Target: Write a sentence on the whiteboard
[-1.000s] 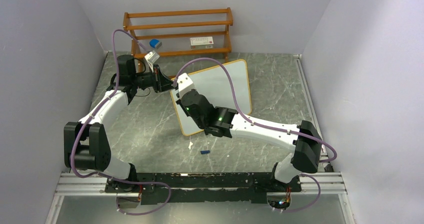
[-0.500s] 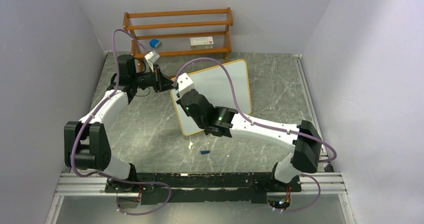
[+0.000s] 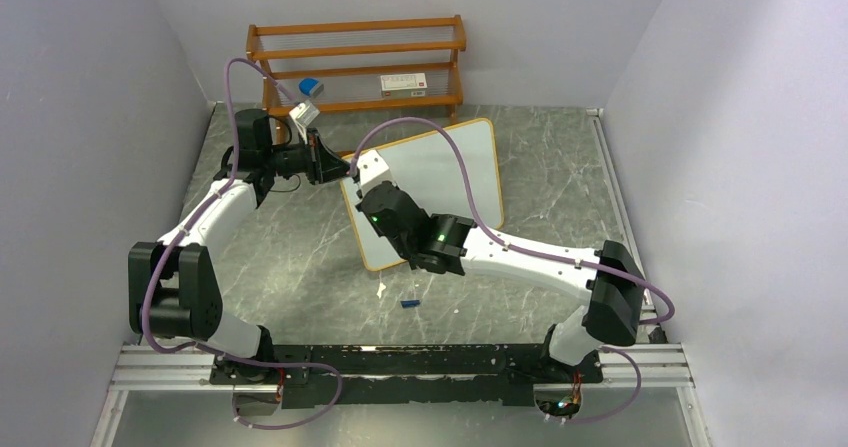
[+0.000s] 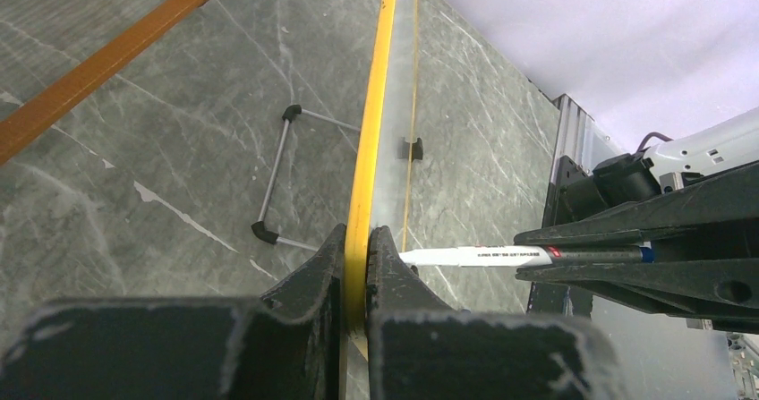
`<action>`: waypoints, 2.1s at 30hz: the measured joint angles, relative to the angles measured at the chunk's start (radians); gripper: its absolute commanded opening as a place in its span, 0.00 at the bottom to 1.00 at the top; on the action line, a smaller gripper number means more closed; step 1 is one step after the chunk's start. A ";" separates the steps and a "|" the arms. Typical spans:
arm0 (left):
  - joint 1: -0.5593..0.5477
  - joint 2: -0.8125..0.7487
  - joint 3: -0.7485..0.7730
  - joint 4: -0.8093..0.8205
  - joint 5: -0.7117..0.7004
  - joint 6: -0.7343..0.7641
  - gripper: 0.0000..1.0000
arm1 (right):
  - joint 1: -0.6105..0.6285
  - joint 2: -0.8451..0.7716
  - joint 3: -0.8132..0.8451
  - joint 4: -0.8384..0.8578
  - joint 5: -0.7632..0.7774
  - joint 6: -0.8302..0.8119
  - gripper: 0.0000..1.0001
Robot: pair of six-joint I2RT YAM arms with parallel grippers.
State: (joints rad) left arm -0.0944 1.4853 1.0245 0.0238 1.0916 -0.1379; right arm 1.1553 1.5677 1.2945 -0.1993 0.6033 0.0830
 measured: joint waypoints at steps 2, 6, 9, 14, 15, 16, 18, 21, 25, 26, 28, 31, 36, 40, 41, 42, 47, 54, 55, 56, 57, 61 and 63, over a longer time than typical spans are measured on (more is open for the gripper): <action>0.000 0.000 0.000 0.000 0.000 0.000 0.05 | 0.000 -0.002 -0.004 -0.005 0.000 0.005 0.00; 0.000 0.000 0.000 0.000 0.000 0.000 0.05 | 0.000 -0.009 -0.015 -0.017 0.001 0.014 0.00; 0.000 0.001 0.000 0.000 0.000 0.000 0.05 | 0.000 -0.013 -0.023 -0.031 0.003 0.020 0.00; 0.000 0.001 0.002 -0.002 -0.001 0.000 0.05 | 0.000 -0.018 -0.029 -0.047 0.006 0.028 0.00; 0.000 0.001 0.002 -0.004 -0.001 0.000 0.05 | 0.000 -0.018 -0.029 -0.050 0.006 0.029 0.00; 0.000 0.002 0.003 -0.005 -0.001 0.000 0.05 | 0.000 -0.019 -0.029 -0.053 0.006 0.030 0.00; 0.000 0.002 0.003 -0.006 -0.001 0.001 0.05 | 0.000 -0.019 -0.029 -0.056 0.007 0.033 0.00; 0.000 0.002 0.004 -0.007 -0.001 0.001 0.05 | 0.000 -0.019 -0.030 -0.058 0.007 0.036 0.00; 0.000 0.004 0.005 -0.008 -0.001 0.002 0.05 | 0.000 -0.019 -0.031 -0.061 0.006 0.041 0.00; 0.000 0.004 0.006 -0.009 -0.001 0.002 0.05 | 0.000 -0.019 -0.031 -0.062 0.006 0.042 0.00; 0.000 0.005 0.007 -0.011 -0.001 0.003 0.05 | 0.000 -0.019 -0.033 -0.062 0.006 0.045 0.00; 0.000 0.005 0.008 -0.011 -0.001 0.003 0.05 | 0.000 -0.019 -0.035 -0.063 0.006 0.048 0.00; 0.000 0.006 0.009 -0.013 -0.001 0.003 0.05 | 0.000 -0.021 -0.039 -0.065 0.006 0.051 0.00; 0.000 0.006 0.009 -0.013 -0.002 0.003 0.05 | 0.000 -0.021 -0.039 -0.065 0.006 0.051 0.00; 0.000 0.006 0.009 -0.013 -0.002 0.003 0.05 | 0.000 -0.021 -0.039 -0.064 0.006 0.051 0.00; 0.000 0.006 0.009 -0.013 -0.001 0.003 0.05 | 0.000 -0.021 -0.039 -0.064 0.006 0.051 0.00; 0.000 0.007 0.009 -0.013 -0.001 0.003 0.05 | 0.000 -0.021 -0.039 -0.064 0.006 0.050 0.00; 0.000 0.007 0.009 -0.013 -0.001 0.003 0.05 | 0.000 -0.022 -0.039 -0.064 0.006 0.044 0.00; 0.000 0.007 0.009 -0.013 -0.001 0.003 0.05 | 0.000 -0.022 -0.039 -0.064 0.006 0.044 0.00; 0.000 0.007 0.009 -0.013 -0.001 0.003 0.05 | 0.000 -0.022 -0.039 -0.064 0.006 0.043 0.00; 0.000 0.007 0.009 -0.013 -0.001 0.003 0.05 | 0.000 -0.022 -0.039 -0.064 0.006 0.043 0.00; 0.000 0.007 0.009 -0.013 -0.001 0.003 0.05 | 0.000 -0.022 -0.039 -0.063 0.007 0.039 0.00; 0.000 0.007 0.009 -0.013 -0.001 0.003 0.05 | 0.000 -0.022 -0.039 -0.061 0.007 0.034 0.00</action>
State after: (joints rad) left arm -0.0944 1.4925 1.0336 0.0109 1.0904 -0.1349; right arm 1.1553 1.5459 1.2556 -0.2604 0.6102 0.1165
